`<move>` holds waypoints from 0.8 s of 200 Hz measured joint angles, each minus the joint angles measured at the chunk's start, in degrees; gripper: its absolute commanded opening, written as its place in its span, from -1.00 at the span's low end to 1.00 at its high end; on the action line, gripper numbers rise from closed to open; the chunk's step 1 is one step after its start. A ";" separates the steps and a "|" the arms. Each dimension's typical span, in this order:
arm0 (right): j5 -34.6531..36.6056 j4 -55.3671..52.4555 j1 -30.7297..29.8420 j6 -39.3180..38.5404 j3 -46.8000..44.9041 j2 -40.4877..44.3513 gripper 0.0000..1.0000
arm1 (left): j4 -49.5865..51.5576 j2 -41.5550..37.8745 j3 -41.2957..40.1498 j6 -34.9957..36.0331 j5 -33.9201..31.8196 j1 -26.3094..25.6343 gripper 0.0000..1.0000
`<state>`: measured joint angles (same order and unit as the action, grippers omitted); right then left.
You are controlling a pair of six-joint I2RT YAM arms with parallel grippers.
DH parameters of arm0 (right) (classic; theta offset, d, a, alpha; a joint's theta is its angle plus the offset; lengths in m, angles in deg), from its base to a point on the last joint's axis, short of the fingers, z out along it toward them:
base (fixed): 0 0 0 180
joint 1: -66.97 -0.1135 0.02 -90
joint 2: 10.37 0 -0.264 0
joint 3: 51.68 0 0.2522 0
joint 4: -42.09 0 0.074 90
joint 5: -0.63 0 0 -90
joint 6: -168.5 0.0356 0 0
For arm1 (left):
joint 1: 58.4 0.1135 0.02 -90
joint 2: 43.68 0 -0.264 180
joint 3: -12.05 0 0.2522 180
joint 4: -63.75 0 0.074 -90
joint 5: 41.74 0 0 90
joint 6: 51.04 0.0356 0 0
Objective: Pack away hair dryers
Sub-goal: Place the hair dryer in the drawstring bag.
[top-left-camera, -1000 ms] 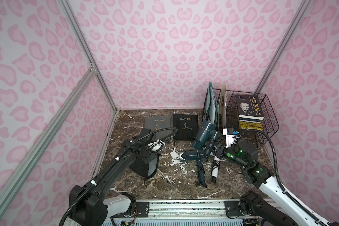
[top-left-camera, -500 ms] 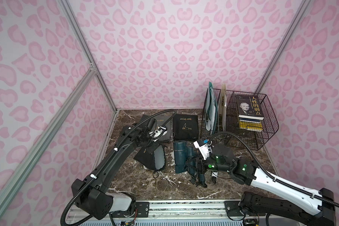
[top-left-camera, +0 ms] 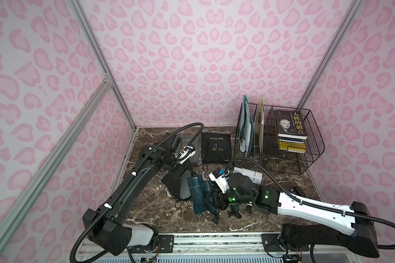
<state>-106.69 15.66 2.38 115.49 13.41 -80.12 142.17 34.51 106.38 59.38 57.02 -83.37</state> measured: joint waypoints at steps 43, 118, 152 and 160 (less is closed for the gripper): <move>0.35 1.27 -0.63 0.85 1.27 -4.13 -1.00 | 0.02 -0.50 0.00 -0.81 1.18 0.00 -0.97; -0.17 -1.73 1.70 1.42 4.44 -10.58 -1.00 | 1.05 -2.45 0.00 -1.11 3.96 -0.15 -0.97; 0.20 -3.74 1.05 0.98 7.23 -11.85 -1.00 | 1.25 -2.16 -0.07 -1.90 4.55 -0.24 -0.97; 1.01 -4.15 0.79 0.92 7.78 -12.31 -1.00 | 1.25 -1.86 -0.07 -1.95 4.70 -0.24 -0.97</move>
<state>-105.69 11.51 3.16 116.41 21.20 -92.43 143.42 32.65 106.32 57.44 61.72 -83.61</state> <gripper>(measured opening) 0.365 0.058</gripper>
